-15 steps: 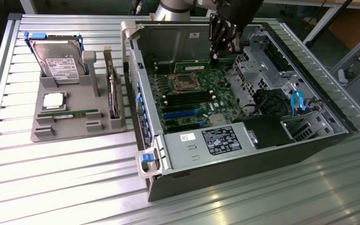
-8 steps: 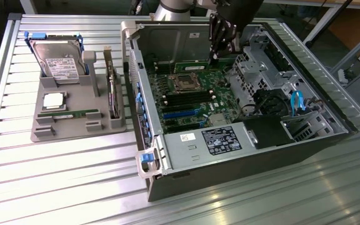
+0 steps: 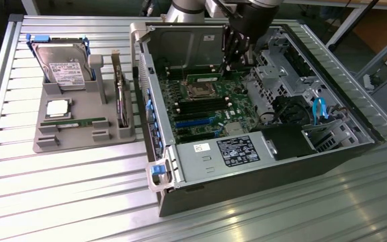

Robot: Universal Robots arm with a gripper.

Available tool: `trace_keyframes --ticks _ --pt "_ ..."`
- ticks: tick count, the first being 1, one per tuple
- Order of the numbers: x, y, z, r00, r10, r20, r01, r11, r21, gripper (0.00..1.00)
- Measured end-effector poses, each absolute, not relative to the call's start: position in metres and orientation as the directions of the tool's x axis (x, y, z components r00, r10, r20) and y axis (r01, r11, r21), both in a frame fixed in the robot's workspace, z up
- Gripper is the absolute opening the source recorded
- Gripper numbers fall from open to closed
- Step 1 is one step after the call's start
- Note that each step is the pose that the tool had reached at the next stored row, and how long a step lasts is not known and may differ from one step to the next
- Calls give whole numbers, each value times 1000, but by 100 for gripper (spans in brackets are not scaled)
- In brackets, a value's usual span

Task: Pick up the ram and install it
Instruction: 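Insert the ram into the slot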

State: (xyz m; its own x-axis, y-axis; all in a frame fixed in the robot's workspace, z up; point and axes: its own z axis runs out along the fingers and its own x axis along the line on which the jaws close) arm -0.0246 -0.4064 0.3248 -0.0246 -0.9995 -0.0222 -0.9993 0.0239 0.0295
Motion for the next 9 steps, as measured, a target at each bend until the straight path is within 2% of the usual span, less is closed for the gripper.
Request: trace_keyframes --ticks 9 --pt "-25 -406 305 -25 -999 -22 -999 24 29 11"
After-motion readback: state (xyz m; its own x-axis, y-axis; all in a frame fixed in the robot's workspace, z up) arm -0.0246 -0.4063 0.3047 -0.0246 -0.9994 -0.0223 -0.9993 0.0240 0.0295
